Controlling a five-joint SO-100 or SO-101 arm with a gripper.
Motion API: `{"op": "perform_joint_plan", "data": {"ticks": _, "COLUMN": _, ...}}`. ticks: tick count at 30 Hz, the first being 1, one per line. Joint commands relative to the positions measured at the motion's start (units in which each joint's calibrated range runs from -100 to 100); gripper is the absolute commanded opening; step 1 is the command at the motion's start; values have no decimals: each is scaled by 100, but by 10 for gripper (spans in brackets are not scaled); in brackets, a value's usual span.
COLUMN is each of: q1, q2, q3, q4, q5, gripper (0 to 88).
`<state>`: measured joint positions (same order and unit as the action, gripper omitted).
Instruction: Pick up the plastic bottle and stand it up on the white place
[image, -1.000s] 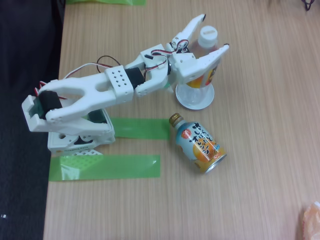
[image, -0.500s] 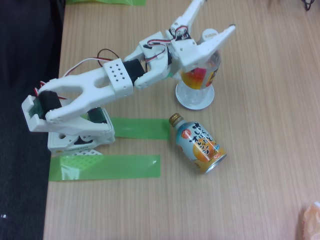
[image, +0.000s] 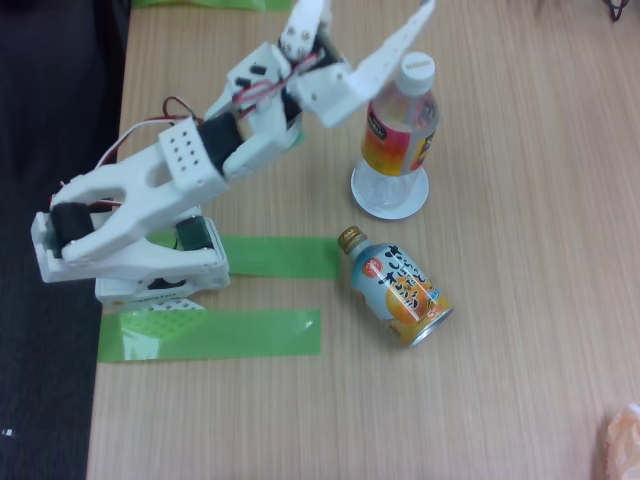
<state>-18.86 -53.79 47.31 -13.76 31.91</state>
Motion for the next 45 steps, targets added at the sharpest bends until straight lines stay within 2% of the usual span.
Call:
{"op": "perform_joint_plan", "data": {"ticks": 1, "q1": 738, "q2": -186, "q3": 298, "q4": -83, "q5": -832, "gripper": 365}}
{"op": "perform_joint_plan", "data": {"ticks": 8, "q1": 2353, "q2": -178, "q3": 1032, "q4": -100, "q5": -2097, "gripper": 365}}
{"op": "perform_joint_plan", "data": {"ticks": 13, "q1": 3257, "q2": -211, "q3": 1294, "q4": -229, "q5": -2774, "gripper": 365}}
{"op": "perform_joint_plan", "data": {"ticks": 16, "q1": 3501, "q2": -245, "q3": 1349, "q4": -1207, "q5": -3136, "gripper": 365}}
{"op": "perform_joint_plan", "data": {"ticks": 22, "q1": 3509, "q2": -253, "q3": 1801, "q4": -4375, "q5": -3577, "gripper": 365}}
{"op": "perform_joint_plan", "data": {"ticks": 28, "q1": 3568, "q2": -262, "q3": 2344, "q4": -7053, "q5": -3845, "gripper": 365}}
{"op": "perform_joint_plan", "data": {"ticks": 32, "q1": 3568, "q2": -262, "q3": 2516, "q4": -8152, "q5": -3845, "gripper": 365}}
{"op": "perform_joint_plan", "data": {"ticks": 35, "q1": 3575, "q2": -270, "q3": 2462, "q4": -8529, "q5": -3819, "gripper": 365}}
{"op": "perform_joint_plan", "data": {"ticks": 45, "q1": 3568, "q2": -1387, "q3": 2480, "q4": -8521, "q5": -3803, "gripper": 365}}
